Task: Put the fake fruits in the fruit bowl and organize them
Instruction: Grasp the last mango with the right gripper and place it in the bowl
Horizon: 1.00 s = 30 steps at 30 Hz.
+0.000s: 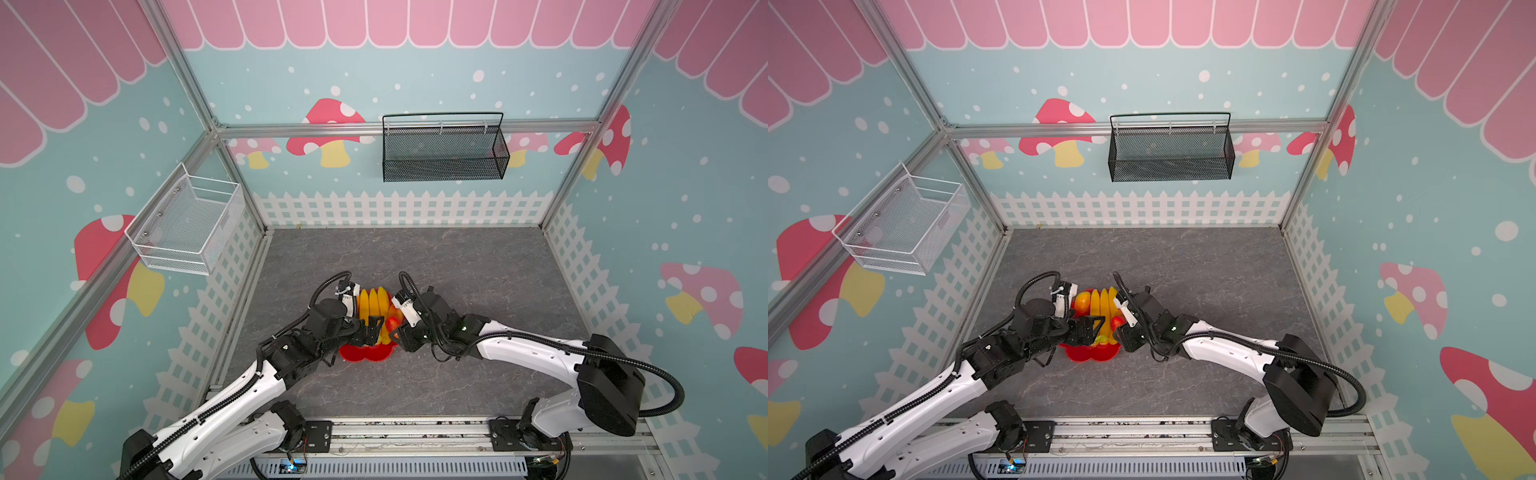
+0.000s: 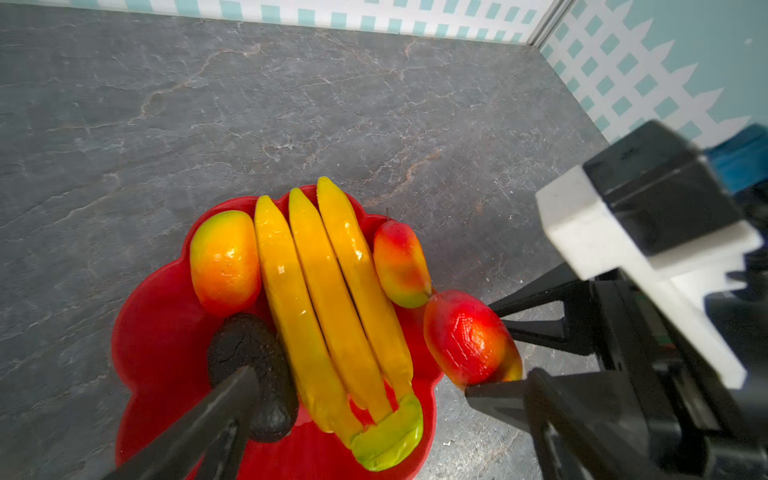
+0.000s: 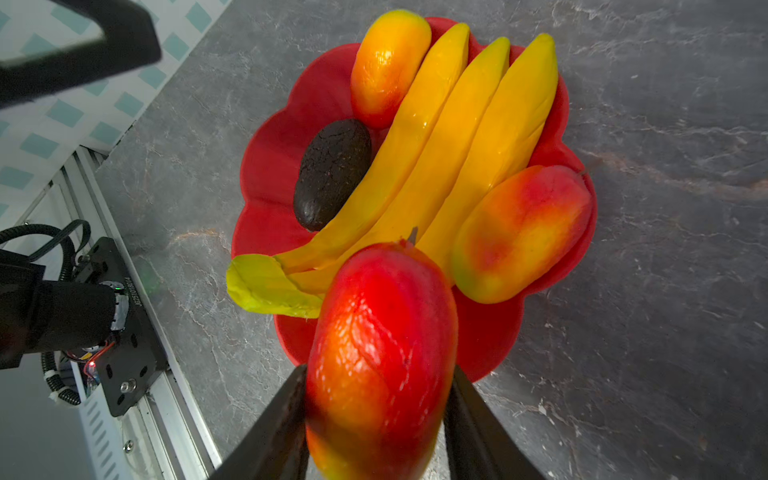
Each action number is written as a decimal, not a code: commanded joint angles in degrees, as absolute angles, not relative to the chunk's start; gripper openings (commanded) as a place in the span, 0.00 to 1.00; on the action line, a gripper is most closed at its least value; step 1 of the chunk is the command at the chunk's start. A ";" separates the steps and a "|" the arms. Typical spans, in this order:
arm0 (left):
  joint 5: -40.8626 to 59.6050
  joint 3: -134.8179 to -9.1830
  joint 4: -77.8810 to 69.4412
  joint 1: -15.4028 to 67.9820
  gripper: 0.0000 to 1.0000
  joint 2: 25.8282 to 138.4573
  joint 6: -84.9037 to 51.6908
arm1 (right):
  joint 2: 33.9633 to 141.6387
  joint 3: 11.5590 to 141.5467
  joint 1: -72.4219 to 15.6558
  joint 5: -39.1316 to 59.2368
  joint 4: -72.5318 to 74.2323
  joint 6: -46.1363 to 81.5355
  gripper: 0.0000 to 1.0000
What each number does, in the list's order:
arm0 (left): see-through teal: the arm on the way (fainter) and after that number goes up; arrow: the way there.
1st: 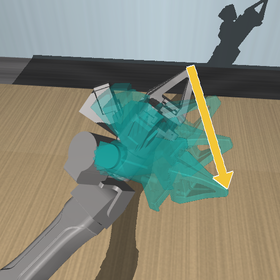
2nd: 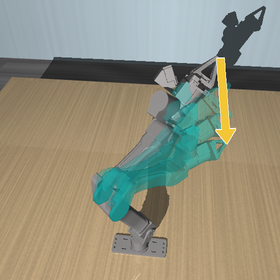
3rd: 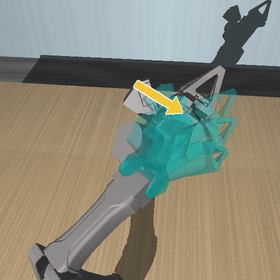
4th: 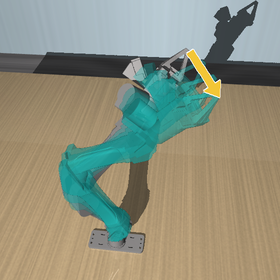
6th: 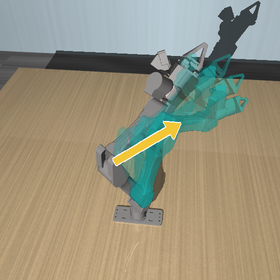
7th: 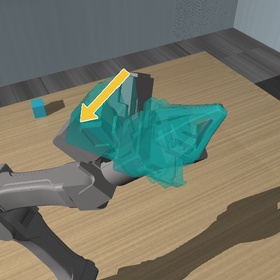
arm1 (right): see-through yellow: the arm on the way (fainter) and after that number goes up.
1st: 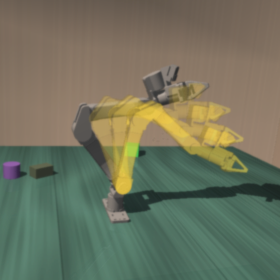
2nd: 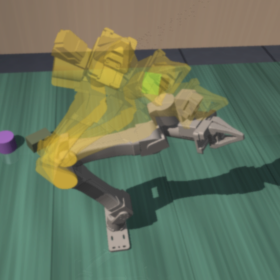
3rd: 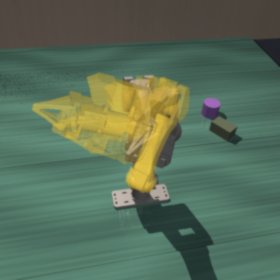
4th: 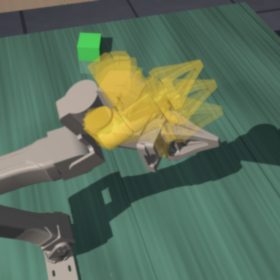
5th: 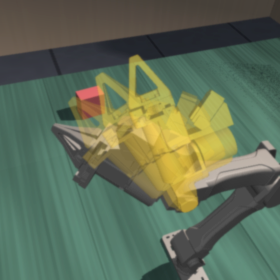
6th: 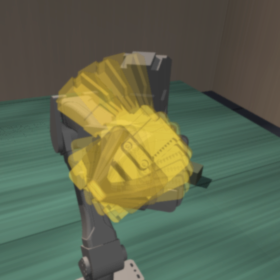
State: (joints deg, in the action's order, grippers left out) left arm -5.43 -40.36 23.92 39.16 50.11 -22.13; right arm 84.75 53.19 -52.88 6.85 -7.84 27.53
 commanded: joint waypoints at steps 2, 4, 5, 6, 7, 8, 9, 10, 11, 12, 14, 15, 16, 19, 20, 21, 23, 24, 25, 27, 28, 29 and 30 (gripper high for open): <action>-7.31 -39.01 25.75 37.99 1.00 47.63 -23.16 | 87.82 56.24 -53.25 6.40 -7.20 25.72 0.51; -7.47 -38.55 25.92 37.52 1.00 46.84 -23.46 | 89.49 57.57 -53.33 6.42 -7.84 25.01 0.51; -7.40 -38.42 26.11 37.37 1.00 46.47 -23.71 | 90.46 58.13 -53.48 6.50 -8.13 24.67 0.51; -7.51 -38.32 26.32 37.23 1.00 46.12 -23.80 | 91.11 58.73 -53.49 6.43 -8.44 24.56 0.52; -7.67 -38.24 26.53 37.09 1.00 45.73 -24.03 | 91.70 59.03 -53.56 6.43 -8.69 24.44 0.52; -7.78 -38.08 26.71 36.85 1.00 45.32 -24.18 | 92.24 59.30 -53.69 6.38 -8.85 24.28 0.52; -7.84 -37.90 26.90 36.72 1.00 44.97 -24.26 | 92.57 59.40 -53.75 6.18 -9.03 24.30 0.53; -7.87 -37.75 27.01 36.52 1.00 44.58 -24.26 | 92.86 59.33 -53.74 5.56 -9.24 24.43 0.54; -7.88 -37.64 27.05 36.38 1.00 44.26 -24.35 | 92.98 59.20 -53.83 5.20 -9.32 24.35 0.54; -7.76 -37.57 27.11 36.24 1.00 44.13 -24.35 | 93.18 59.08 -53.87 4.96 -9.34 24.27 0.55; -7.48 -37.46 27.06 36.00 1.00 43.86 -24.35 | 93.47 58.98 -53.83 4.50 -9.56 24.16 0.56; -7.37 -37.53 26.98 35.93 1.00 43.88 -24.35 | 93.62 58.97 -53.84 4.27 -9.58 24.17 0.56; -7.22 -37.53 27.02 35.82 1.00 43.94 -24.27 | 93.86 58.97 -53.88 4.07 -9.71 24.09 0.57; -6.94 -37.55 27.01 35.68 1.00 44.03 -24.32 | 94.27 58.98 -53.96 3.42 -9.98 24.03 0.58; -6.86 -37.57 26.98 35.67 1.00 44.06 -24.35 | 94.13 58.97 -53.96 3.34 -10.02 24.08 0.59; -6.85 -37.53 27.05 35.68 1.00 44.03 -24.37 | 94.08 59.06 -53.96 3.37 -10.06 23.99 0.60; -6.76 -37.53 27.08 35.63 1.00 43.95 -24.37 | 93.35 59.08 -53.96 3.04 -10.18 23.99 0.65; -6.87 -37.47 27.11 35.58 1.00 43.87 -24.35 | 92.94 59.15 -53.92 2.73 -10.26 23.99 0.68; -7.30 -37.53 27.36 35.50 1.00 43.86 -24.42 | 92.28 59.15 -53.96 2.26 -10.49 23.99 0.73; -8.67 -37.87 28.53 35.07 1.00 43.81 -24.60 | 90.67 59.24 -53.94 1.07 -11.07 24.04 0.79; -9.39 -38.05 29.09 34.66 1.00 43.83 -24.82 | 89.48 59.16 -53.97 0.49 -11.35 24.14 0.81; -10.18 -38.23 29.71 34.17 1.00 43.71 -25.23 | 88.36 59.07 -53.96 -0.15 -11.68 24.41 0.84; -11.01 -38.31 30.23 33.67 1.00 43.67 -25.74 | 87.24 59.00 -53.96 -0.77 -11.98 24.52 0.86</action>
